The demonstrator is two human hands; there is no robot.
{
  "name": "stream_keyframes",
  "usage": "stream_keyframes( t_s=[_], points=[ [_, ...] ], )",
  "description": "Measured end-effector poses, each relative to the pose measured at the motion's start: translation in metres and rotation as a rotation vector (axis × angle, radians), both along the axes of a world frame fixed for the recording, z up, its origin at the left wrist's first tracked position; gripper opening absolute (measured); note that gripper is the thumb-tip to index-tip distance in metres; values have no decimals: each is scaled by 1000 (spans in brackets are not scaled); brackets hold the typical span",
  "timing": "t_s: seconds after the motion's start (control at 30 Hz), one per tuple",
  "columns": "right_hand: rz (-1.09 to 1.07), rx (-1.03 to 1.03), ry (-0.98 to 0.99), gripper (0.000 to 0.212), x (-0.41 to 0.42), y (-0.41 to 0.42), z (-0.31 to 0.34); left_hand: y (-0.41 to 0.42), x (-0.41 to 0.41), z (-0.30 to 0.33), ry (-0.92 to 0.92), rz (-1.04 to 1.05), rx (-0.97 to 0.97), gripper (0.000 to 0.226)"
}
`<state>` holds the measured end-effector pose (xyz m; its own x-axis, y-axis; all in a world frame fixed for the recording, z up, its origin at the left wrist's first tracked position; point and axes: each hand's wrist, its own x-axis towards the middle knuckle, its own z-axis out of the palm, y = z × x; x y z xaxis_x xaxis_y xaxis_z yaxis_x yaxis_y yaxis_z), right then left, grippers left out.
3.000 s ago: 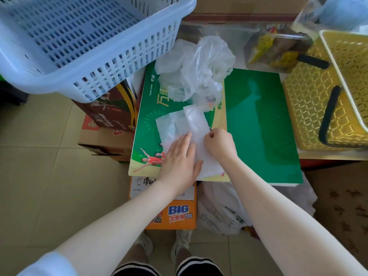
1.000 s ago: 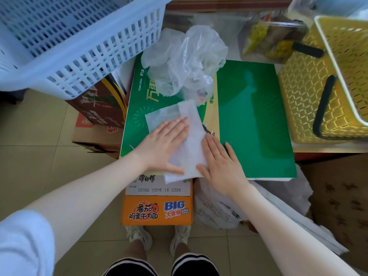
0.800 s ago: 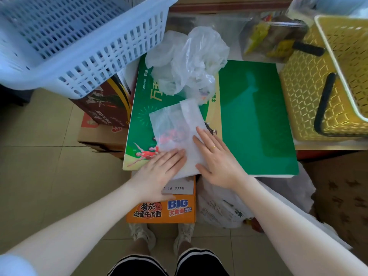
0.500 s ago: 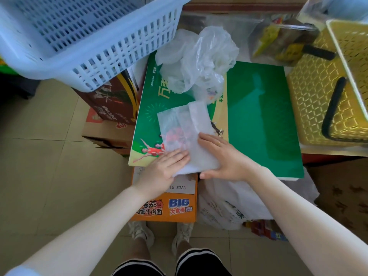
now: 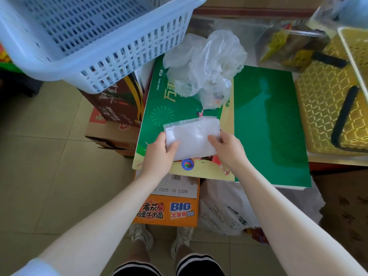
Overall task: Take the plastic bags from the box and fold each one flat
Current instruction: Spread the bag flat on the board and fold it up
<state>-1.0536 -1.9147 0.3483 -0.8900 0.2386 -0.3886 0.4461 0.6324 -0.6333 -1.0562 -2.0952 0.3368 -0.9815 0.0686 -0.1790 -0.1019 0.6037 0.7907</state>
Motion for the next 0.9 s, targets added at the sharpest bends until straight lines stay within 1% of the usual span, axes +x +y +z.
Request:
stream_keyframes(
  t_s=[0.13, 0.2, 0.27, 0.3, 0.33, 0.37, 0.4, 0.43, 0.47, 0.5, 0.53, 0.57, 0.63, 0.7, 0.73, 0.77, 0.8, 0.83, 0.87, 0.9],
  points=[
    [30, 215, -52, 28, -19, -4, -6, 7, -15, -3, 0, 46, -107, 26],
    [32, 278, -80, 26, -29, -5, -8, 10, -20, -2, 29, 41, -196, 24],
    [48, 320, -98, 29, -37, -6, -7, 13, -21, 3, 56, 22, -284, 13],
    [64, 350, -104, 31, -41, -6, -6, 14, -21, 6, 73, 21, -332, 16],
    [82, 389, -108, 32, -44, -7, -5, 13, -20, 5, 113, 11, -379, 32],
    [98, 424, -108, 31, -46, -9, -3, 12, -19, 1, 199, -34, -436, 48],
    [107, 448, -106, 30, -48, -10, -3, 11, -19, -4, 328, -106, -495, 56],
    [113, 467, -105, 28, -49, -12, -4, 10, -19, -9, 431, -212, -538, 54],
    [118, 484, -104, 27, -50, -13, -5, 9, -20, -14, 479, -321, -580, 51],
    [125, 500, -100, 27, -50, -14, -6, 8, -22, -19, 464, -426, -607, 51],
    [131, 519, -95, 26, -50, -15, -6, 8, -22, -18, 383, -507, -605, 54],
    [128, 542, -94, 26, -49, -15, -5, 7, -22, -17, 306, -543, -585, 57],
    [88, 573, -81, 28, -45, -14, -6, 3, -23, -18, 225, -547, -608, 67],
    [10, 603, -69, 28, -38, -14, -7, -1, -24, -22, 210, -540, -668, 76],
    [-15, 655, 6, 24, -35, -14, -9, -2, -24, -22, 212, -534, -693, 79],
    [-6, 737, 155, 20, -32, -15, -10, -2, -25, -22, 213, -528, -708, 81],
    [44, 802, 303, 24, -31, -17, -10, -1, -27, -20, 208, -530, -721, 82],
    [127, 820, 458, 33, -30, -21, -11, -1, -28, -20, 194, -540, -740, 84],
    [259, 760, 558, 40, -30, -28, -12, -1, -30, -19, 176, -552, -757, 86],
    [400, 700, 600, 43, -29, -35, -16, -1, -31, -19, 162, -564, -762, 89]
  ],
)
